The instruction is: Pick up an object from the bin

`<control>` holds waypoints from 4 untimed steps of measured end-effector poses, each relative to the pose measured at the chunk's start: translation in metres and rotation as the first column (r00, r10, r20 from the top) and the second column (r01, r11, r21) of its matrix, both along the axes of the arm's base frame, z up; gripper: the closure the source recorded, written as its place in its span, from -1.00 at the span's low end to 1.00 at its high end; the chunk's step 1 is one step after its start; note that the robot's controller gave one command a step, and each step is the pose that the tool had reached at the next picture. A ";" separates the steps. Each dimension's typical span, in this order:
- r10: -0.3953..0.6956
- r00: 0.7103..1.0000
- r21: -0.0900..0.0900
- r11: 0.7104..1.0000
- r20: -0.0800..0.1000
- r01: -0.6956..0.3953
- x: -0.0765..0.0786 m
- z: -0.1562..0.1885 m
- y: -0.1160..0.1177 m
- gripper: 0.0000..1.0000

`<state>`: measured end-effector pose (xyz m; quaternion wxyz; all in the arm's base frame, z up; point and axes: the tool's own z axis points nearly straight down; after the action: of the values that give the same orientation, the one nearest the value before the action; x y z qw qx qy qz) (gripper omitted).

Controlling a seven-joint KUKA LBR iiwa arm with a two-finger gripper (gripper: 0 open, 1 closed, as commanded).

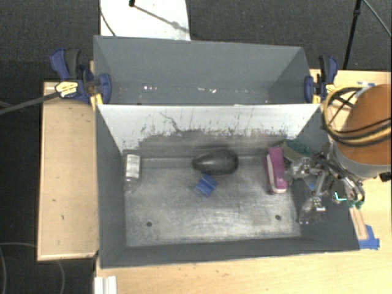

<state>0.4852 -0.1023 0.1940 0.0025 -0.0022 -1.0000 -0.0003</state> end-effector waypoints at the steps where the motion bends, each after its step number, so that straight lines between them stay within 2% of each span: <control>1: -0.240 0.971 0.000 0.971 0.010 0.240 0.072 -0.026 0.016 -1.00; 2: -0.451 0.892 0.008 0.893 0.030 0.451 0.086 -0.075 0.004 -1.00; 3: -0.448 0.894 0.010 0.894 0.024 0.447 0.085 -0.078 0.007 1.00; 4: -0.442 0.897 0.010 0.897 0.001 0.442 0.081 -0.082 0.011 -1.00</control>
Offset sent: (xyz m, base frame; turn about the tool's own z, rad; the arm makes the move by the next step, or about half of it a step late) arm 0.0707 0.0156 -0.0255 0.2431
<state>0.5659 -0.0908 0.1116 0.0007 -0.2289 -0.9734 -0.0054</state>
